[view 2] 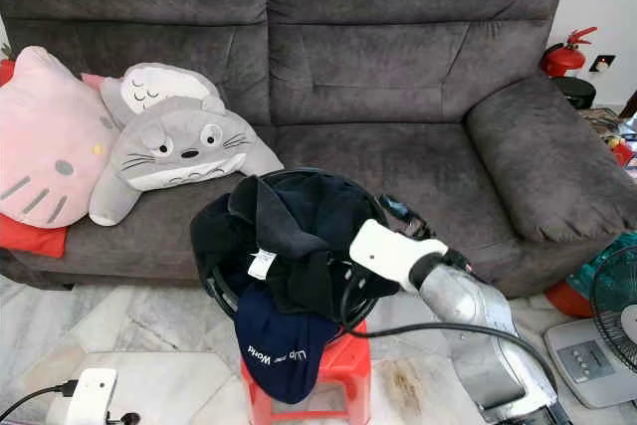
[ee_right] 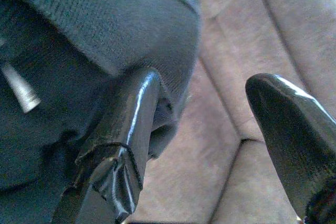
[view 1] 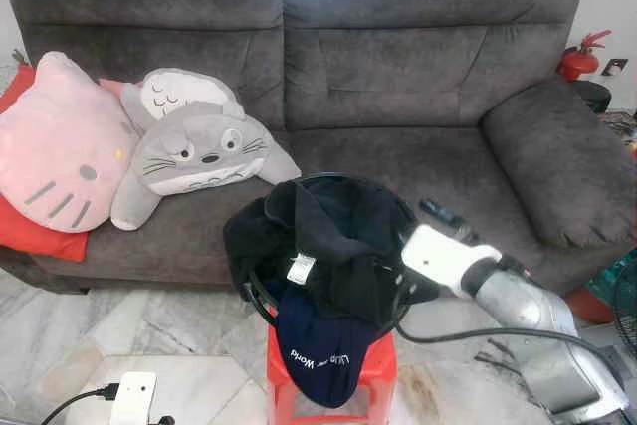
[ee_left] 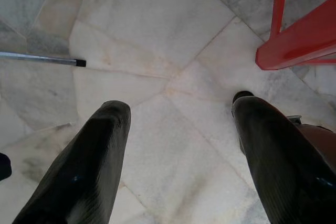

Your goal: Hang hanger

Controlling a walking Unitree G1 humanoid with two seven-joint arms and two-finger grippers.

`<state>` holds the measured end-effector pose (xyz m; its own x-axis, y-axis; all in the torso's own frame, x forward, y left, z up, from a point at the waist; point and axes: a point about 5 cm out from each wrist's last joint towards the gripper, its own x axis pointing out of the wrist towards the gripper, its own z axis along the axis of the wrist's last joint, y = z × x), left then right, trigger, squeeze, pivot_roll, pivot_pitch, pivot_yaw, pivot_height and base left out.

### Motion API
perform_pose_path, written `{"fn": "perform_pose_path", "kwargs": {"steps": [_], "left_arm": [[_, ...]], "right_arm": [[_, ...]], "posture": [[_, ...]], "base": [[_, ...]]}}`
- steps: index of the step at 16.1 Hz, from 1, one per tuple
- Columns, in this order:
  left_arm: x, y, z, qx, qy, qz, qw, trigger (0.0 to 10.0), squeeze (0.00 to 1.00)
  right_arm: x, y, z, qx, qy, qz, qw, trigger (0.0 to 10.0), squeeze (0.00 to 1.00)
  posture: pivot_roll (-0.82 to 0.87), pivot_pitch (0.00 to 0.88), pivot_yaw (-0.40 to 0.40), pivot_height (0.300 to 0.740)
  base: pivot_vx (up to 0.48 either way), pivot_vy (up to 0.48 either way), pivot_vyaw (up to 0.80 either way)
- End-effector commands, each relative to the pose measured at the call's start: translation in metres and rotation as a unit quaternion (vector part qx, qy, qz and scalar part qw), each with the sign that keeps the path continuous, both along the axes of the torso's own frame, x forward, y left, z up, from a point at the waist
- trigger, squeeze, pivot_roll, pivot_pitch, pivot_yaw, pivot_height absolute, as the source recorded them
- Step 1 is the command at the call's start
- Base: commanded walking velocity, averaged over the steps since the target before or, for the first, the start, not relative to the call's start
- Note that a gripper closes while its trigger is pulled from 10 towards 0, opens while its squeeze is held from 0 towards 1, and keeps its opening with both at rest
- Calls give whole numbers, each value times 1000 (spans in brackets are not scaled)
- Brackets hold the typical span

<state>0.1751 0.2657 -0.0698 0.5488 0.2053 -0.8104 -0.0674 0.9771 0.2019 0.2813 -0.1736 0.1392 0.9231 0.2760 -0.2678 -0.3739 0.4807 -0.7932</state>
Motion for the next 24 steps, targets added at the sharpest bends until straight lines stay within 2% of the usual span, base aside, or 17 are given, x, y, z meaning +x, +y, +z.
{"fn": "perform_pose_path", "kwargs": {"steps": [1,4,6,10,13,19,24], "left_arm": [[-2,2,0,11,8,-11,1000,10000,0],[-2,2,0,10,8,-11,1000,10000,0],[-2,2,0,9,9,-13,1000,10000,0],[-2,2,0,7,10,-13,1000,10000,0],[-2,2,0,7,10,-12,1000,10000,0],[-2,2,0,6,10,-12,1000,10000,0],[-2,2,0,5,10,-12,1000,10000,0]], "right_arm": [[2,1,12,9,-38,0,999,10000,0],[5,3,26,24,-88,3,996,10000,0],[5,4,28,35,-93,2,995,10000,0],[0,0,3,10,-23,-8,1000,10000,0],[0,-1,-1,8,-13,-12,1000,10000,0],[-7,3,-18,0,46,4,999,10000,0],[-12,-2,-23,-7,71,-8,997,10000,0]], "posture": [[-158,53,40,740],[-156,53,41,740],[-160,53,43,740],[-160,53,43,740],[-158,54,42,740],[-156,53,42,740],[-158,52,42,740]], "base": [[0,0,0],[0,0,0],[0,0,0],[0,0,0],[0,0,0],[0,0,0],[0,0,0]]}}
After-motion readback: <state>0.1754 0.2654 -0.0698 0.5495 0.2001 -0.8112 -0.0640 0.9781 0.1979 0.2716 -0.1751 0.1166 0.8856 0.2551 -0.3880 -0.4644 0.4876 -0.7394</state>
